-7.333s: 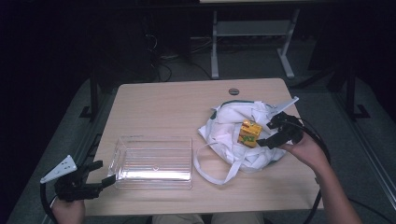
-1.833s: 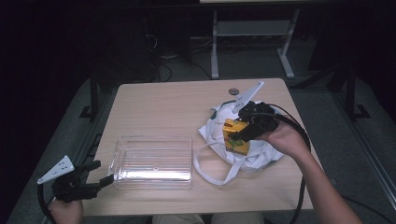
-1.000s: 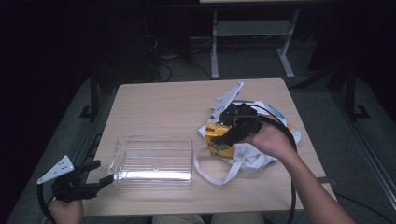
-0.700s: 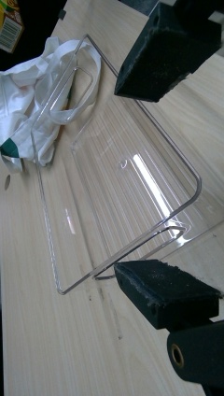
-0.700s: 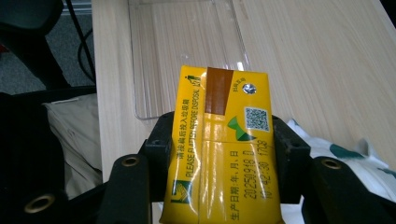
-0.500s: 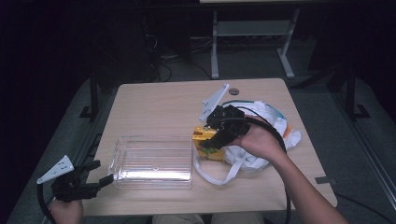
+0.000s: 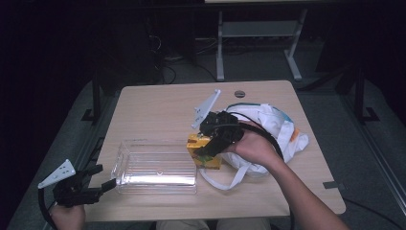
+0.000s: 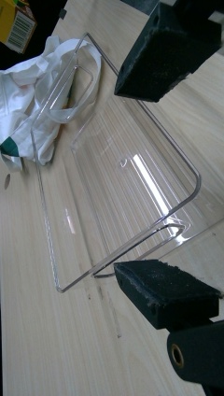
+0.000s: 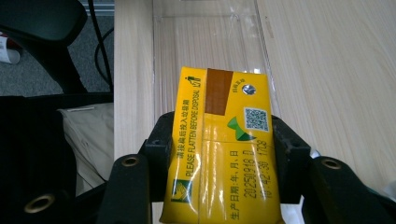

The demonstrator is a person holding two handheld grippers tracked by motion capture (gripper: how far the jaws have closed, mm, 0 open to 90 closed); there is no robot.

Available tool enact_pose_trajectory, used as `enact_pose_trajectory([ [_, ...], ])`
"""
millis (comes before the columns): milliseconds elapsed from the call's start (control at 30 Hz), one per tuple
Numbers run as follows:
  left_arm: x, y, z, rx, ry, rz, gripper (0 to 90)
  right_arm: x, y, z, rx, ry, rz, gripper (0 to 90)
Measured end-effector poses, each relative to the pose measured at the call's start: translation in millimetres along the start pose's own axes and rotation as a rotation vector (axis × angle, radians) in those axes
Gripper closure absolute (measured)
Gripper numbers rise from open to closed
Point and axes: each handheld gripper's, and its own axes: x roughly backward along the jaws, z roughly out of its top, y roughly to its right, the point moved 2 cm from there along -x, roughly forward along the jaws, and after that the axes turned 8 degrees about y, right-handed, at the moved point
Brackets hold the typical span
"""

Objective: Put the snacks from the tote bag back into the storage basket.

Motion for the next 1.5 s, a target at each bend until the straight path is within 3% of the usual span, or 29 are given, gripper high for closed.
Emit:
enact_pose_trajectory([
  [833,1.2,-1.3,-0.1,0.004,0.003,0.003,12.7,-34.5,-6.3,24.4,0.037,0.035,0.063,51.5],
  [1500,2.0,-2.9,-0.2,0.0,0.003,0.001,12.7,-60.3,-9.3,32.8,0.051,0.022,0.096,51.4],
])
